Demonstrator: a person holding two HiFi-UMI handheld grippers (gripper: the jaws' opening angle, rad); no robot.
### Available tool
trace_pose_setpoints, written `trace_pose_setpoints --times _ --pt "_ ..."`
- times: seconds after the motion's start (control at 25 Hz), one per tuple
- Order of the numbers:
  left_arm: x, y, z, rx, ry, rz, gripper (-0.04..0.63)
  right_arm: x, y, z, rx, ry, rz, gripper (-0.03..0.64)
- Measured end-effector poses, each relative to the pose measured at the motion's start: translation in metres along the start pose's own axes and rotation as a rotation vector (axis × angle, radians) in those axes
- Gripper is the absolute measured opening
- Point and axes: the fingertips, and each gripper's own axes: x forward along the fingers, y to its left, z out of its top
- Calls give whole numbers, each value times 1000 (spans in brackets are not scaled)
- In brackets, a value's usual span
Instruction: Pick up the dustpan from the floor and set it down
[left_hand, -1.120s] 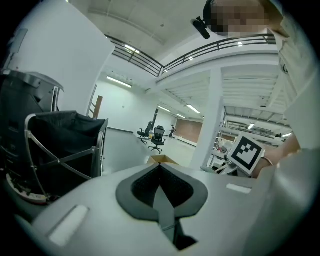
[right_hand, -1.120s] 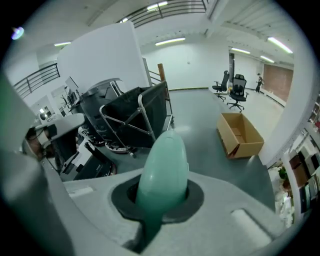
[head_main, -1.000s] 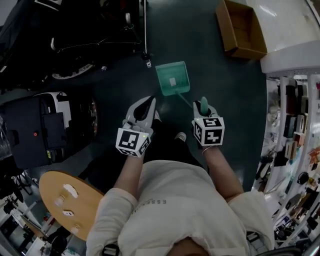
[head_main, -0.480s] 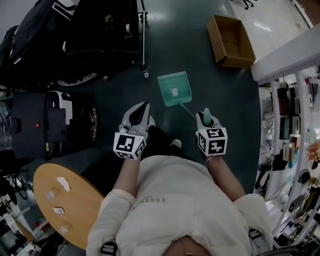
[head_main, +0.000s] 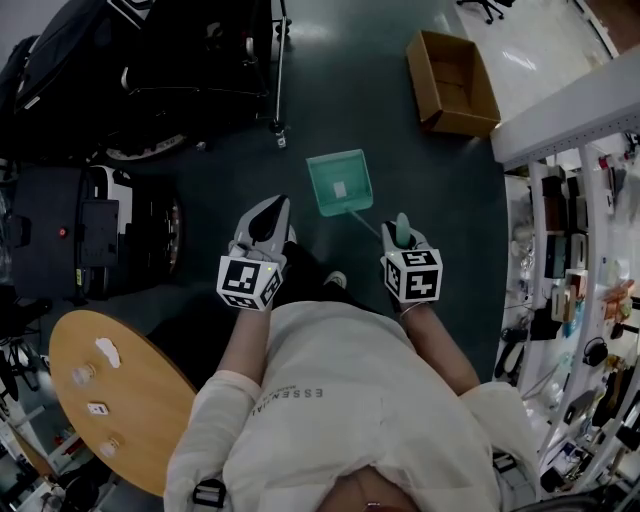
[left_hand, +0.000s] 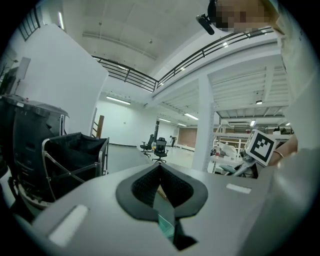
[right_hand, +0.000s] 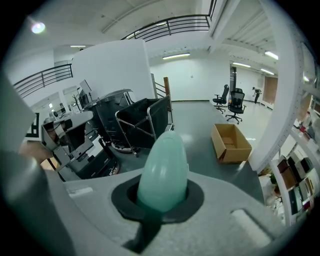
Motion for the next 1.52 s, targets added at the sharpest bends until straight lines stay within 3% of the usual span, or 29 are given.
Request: trace_pose_setpoints --times 0.6,0.84,1.0,1.16,1.28,1.52 --pt "34 33 -17 -29 51 12 17 46 -8 24 -2 34 -7 -8" --pt "72 70 -28 49 35 -15 17 110 -12 38 -2 105 -12 -8" --pt "98 103 -20 26 6 -11 17 159 -17 46 24 152 -26 -8" --pt "119 130 -30 40 2 -58 17 212 -13 46 46 206 -36 -8" --pt "133 147 -46 48 33 -81 17 251 -12 46 56 241 -37 -8" --pt "160 185 -71 42 67 -48 17 326 -14 49 57 265 -41 -8"
